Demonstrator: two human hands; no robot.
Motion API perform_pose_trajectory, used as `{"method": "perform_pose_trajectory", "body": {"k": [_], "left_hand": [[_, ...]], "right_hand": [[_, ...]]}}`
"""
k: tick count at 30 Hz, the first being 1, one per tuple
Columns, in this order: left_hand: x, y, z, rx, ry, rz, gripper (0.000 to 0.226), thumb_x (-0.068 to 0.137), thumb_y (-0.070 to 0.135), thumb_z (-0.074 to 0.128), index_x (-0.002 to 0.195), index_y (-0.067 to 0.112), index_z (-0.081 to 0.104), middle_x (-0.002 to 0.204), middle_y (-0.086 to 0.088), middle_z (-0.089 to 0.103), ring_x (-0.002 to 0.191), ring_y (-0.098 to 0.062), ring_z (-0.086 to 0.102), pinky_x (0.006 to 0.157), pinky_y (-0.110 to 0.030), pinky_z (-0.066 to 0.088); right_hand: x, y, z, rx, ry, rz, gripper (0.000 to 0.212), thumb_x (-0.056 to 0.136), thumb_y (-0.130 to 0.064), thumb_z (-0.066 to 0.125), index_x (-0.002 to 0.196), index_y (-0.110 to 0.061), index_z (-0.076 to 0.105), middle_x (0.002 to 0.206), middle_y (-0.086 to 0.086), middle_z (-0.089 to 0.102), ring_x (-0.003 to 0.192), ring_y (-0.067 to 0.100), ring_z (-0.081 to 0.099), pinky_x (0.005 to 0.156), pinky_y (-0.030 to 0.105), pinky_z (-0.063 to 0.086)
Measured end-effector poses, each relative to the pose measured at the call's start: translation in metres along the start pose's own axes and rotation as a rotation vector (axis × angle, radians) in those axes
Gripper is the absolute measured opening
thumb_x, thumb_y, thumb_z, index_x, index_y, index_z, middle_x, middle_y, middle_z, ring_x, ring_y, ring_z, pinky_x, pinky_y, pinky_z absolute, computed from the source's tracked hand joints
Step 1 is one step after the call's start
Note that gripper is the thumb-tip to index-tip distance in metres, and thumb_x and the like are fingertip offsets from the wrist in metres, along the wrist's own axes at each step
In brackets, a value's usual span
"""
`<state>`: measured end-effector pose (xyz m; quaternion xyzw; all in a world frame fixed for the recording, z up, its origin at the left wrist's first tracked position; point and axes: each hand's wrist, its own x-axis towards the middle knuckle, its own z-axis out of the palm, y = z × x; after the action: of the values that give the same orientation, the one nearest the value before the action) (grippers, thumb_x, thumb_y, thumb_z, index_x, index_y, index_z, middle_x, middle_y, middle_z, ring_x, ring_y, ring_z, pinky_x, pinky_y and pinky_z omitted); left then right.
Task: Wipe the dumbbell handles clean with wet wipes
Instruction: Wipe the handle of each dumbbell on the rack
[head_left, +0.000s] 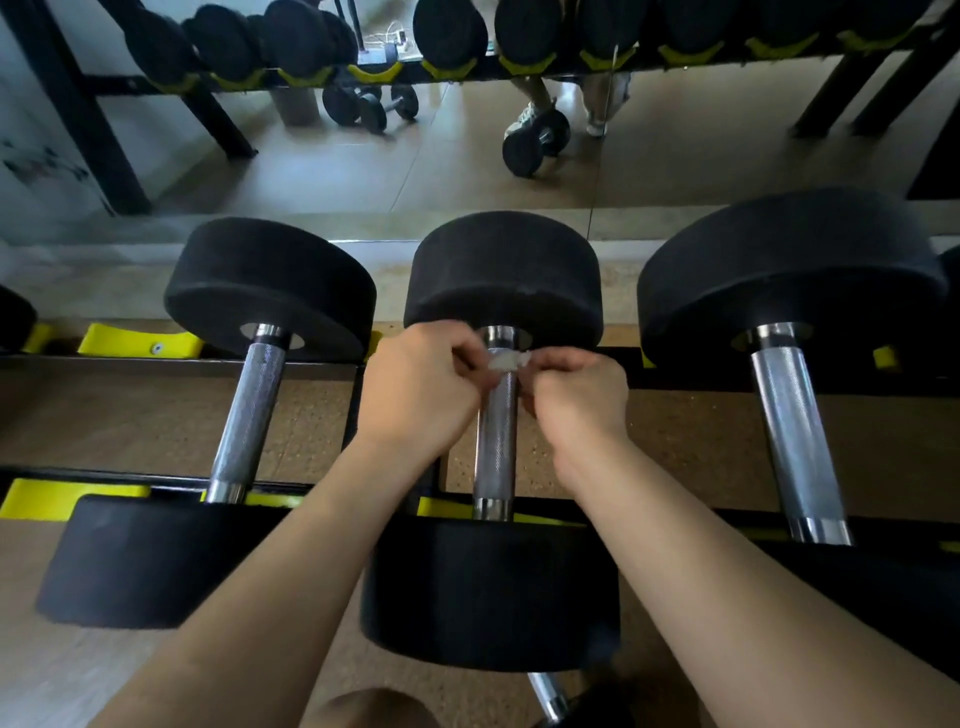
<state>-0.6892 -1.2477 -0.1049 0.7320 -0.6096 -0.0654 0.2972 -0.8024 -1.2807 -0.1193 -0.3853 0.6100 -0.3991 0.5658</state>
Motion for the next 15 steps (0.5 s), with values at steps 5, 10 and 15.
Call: {"method": "perform_pose_trajectory", "body": {"k": [5, 10, 15], "left_hand": [[0.012, 0.001, 0.0, 0.097, 0.005, 0.321, 0.016, 0.086, 0.016, 0.068, 0.09, 0.029, 0.078, 0.083, 0.006, 0.075, 0.076, -0.017, 0.068, 0.066, -0.033, 0.055], [-0.002, -0.004, -0.009, 0.056, -0.186, 0.18, 0.01, 0.08, 0.026, 0.074, 0.071, 0.029, 0.072, 0.069, 0.011, 0.069, 0.067, -0.008, 0.065, 0.069, -0.033, 0.055], [-0.001, 0.0, -0.013, 0.161, -0.353, 0.121, 0.028, 0.067, 0.047, 0.078, 0.059, 0.034, 0.054, 0.059, 0.016, 0.056, 0.064, -0.005, 0.061, 0.063, -0.025, 0.05]], "right_hand": [[0.008, -0.002, 0.003, 0.066, -0.019, 0.035, 0.016, 0.091, -0.005, 0.058, 0.092, -0.018, 0.069, 0.091, -0.001, 0.067, 0.084, 0.013, 0.062, 0.067, 0.022, 0.049], [-0.002, 0.007, -0.014, -0.325, -0.156, -0.198, 0.026, 0.087, -0.006, 0.063, 0.076, -0.03, 0.064, 0.084, -0.009, 0.066, 0.082, 0.007, 0.062, 0.062, 0.019, 0.044], [-0.007, 0.006, -0.028, -0.609, -0.305, -0.255, 0.011, 0.083, -0.015, 0.069, 0.082, -0.026, 0.071, 0.083, -0.01, 0.068, 0.081, 0.006, 0.063, 0.067, 0.021, 0.051]]}}
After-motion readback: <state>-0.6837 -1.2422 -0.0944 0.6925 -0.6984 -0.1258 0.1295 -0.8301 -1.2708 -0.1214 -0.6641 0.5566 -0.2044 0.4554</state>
